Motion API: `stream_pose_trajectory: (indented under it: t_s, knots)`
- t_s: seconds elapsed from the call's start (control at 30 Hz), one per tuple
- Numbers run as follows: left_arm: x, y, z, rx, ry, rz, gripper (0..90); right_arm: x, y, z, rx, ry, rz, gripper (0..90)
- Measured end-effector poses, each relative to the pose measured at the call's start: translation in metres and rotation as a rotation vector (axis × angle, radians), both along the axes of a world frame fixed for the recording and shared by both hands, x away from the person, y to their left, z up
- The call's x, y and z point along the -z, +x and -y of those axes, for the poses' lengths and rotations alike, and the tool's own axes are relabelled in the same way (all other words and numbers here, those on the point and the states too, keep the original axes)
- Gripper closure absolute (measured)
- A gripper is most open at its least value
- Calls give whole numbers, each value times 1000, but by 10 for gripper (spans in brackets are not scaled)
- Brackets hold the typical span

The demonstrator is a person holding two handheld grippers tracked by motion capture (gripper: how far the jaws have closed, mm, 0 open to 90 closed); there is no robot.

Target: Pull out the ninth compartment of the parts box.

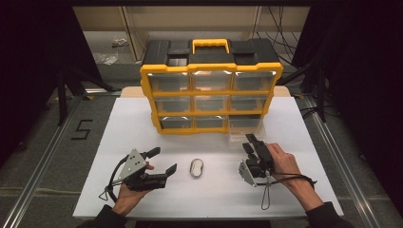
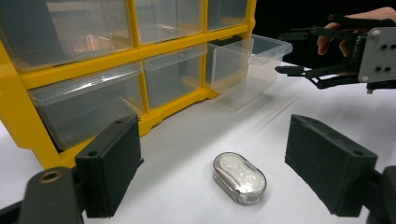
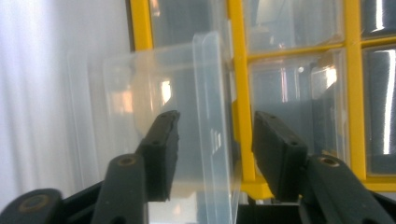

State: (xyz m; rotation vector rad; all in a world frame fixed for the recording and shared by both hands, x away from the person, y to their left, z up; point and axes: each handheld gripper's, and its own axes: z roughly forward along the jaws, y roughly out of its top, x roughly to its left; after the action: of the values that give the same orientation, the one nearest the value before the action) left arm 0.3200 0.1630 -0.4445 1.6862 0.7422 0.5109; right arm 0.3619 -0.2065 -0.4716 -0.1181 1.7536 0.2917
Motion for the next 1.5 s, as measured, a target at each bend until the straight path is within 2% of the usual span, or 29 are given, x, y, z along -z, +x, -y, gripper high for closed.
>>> stream_pose_trajectory:
  t_s: [0.07, 0.13, 0.3, 0.47, 0.6, 0.8, 0.87, 0.9, 0.97, 1.03, 1.13, 1.2, 1.23, 1.3, 1.5]
  knots:
    - [0, 0, 0, -2, 0, -1, 174, -1, -2, -2, -11, 17, 1, 450]
    - [0, 0, 0, 0, 1, -1, 174, -1, -2, -2, -15, 21, -1, 439]
    - [0, 0, 0, 1, 1, -1, 175, -3, -4, -4, -20, 76, -12, 401]
    - [0, 0, 0, 1, 1, -1, 174, -5, -5, -5, -24, 112, -28, 382]
    - [0, 0, 0, 1, 1, -2, 174, -7, -5, -7, -20, 172, -49, 371]
    - [0, 0, 0, 0, 0, -1, 175, -10, -6, -8, -18, 228, -82, 359]
    - [0, 0, 0, 1, 1, -2, 175, -11, -6, -9, -16, 258, -97, 352]
    - [0, 0, 0, 1, 0, -1, 174, -13, -7, -10, -15, 301, -115, 346]
    - [0, 0, 0, 0, -1, -2, 175, -15, -7, -10, -13, 312, -125, 346]
    - [0, 0, 0, 1, -3, -2, 174, -16, -7, -12, -7, 367, -149, 339]
    - [0, 0, 1, 4, 0, -2, 174, -19, -8, -12, -3, 398, -175, 320]
    - [0, -1, 1, 5, 2, -1, 174, -21, -8, -12, -6, 426, -199, 312]
    - [0, -1, 1, 4, 2, -2, 175, -24, -8, -13, -3, 458, -220, 307]
    - [0, -1, 0, 3, 0, -2, 174, -24, -8, -13, -3, 472, -228, 305]
    - [0, -1, 0, 2, 1, -2, 175, -29, -8, -15, -3, 559, -302, 298]
